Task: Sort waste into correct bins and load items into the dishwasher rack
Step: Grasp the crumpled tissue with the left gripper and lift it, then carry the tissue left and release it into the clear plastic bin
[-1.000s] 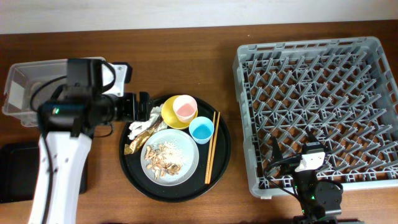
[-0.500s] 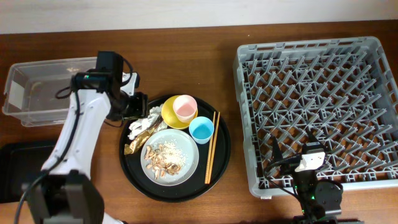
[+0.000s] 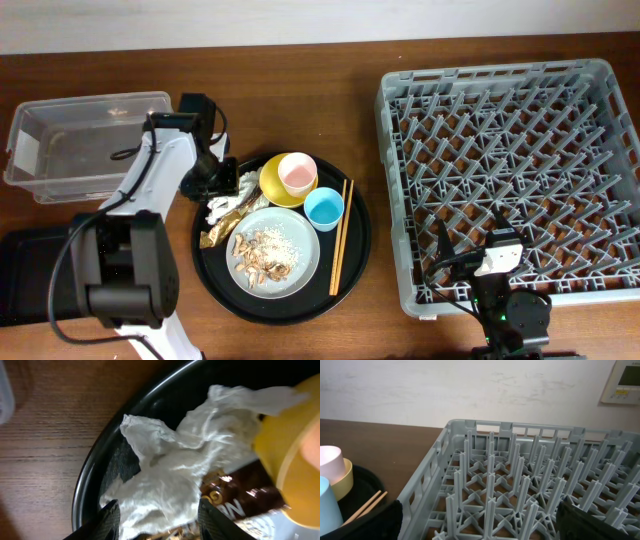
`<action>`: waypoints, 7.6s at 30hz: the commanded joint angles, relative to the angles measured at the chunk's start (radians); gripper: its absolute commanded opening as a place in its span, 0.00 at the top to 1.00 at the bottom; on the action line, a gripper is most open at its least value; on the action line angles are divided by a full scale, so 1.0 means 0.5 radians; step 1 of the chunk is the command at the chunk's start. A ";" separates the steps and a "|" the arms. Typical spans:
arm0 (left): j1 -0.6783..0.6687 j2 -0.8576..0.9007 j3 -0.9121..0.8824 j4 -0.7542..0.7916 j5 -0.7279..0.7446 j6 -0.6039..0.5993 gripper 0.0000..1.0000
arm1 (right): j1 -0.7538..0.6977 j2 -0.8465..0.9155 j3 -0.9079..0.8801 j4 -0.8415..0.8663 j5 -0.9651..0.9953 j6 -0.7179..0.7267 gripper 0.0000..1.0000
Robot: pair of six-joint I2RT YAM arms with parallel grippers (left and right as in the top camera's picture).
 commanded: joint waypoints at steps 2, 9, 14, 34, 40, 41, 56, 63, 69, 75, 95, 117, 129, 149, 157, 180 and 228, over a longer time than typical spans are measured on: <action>-0.069 0.106 0.025 0.005 -0.014 -0.020 0.51 | -0.007 -0.013 -0.014 -0.008 0.024 -0.013 0.02; -0.089 0.110 0.026 0.003 -0.014 -0.020 0.91 | -0.008 -0.013 -0.014 -0.008 0.024 -0.013 0.02; -0.088 0.109 0.128 -0.098 -0.014 -0.020 0.99 | -0.008 -0.013 -0.014 -0.008 0.024 -0.012 0.02; -0.021 0.106 0.816 -0.850 0.011 -0.034 0.99 | -0.008 -0.013 -0.014 -0.008 0.024 -0.012 0.02; 0.018 0.104 0.867 -0.877 0.016 -0.034 0.99 | -0.008 -0.013 -0.014 -0.008 0.024 -0.013 0.02; 0.030 0.104 0.903 -0.877 0.015 -0.049 0.99 | -0.008 -0.013 -0.014 -0.008 0.024 -0.012 0.02; 0.736 0.108 1.089 -0.219 0.007 -0.371 0.99 | -0.007 -0.013 -0.014 -0.008 0.024 -0.013 0.02; 0.983 0.114 1.089 -0.180 -0.008 -0.370 0.71 | -0.007 -0.013 -0.014 -0.008 0.024 -0.013 0.02; 0.999 0.114 1.089 -0.223 0.085 -0.370 0.01 | -0.007 -0.013 -0.014 -0.008 0.024 -0.013 0.01; 0.864 0.114 1.089 -0.419 0.495 -0.360 0.02 | -0.008 -0.013 -0.014 -0.008 0.024 -0.013 0.02; 0.026 0.192 0.778 -0.591 -0.081 -0.439 0.62 | -0.008 -0.013 -0.014 -0.008 0.024 -0.013 0.02; 0.024 0.192 -0.087 0.169 0.017 -0.484 0.60 | -0.008 -0.013 -0.014 -0.008 0.024 -0.012 0.02; 0.030 0.092 0.362 -0.218 0.062 -0.482 1.00 | -0.008 -0.013 -0.014 -0.008 0.024 -0.013 0.02; 0.448 -0.430 0.674 -0.068 -0.291 -0.544 1.00 | -0.008 -0.013 -0.014 -0.008 0.024 -0.013 0.02; 0.752 -0.278 0.670 0.383 -0.291 -0.603 0.63 | -0.008 -0.013 -0.014 -0.008 0.024 -0.013 0.02; 0.452 -0.211 0.644 -0.407 0.561 0.192 0.49 | -0.008 -0.013 -0.014 -0.008 0.024 -0.013 0.02; -0.175 -0.204 -0.591 0.597 -0.200 0.175 1.00 | -0.008 -0.013 -0.014 -0.008 0.024 -0.013 0.02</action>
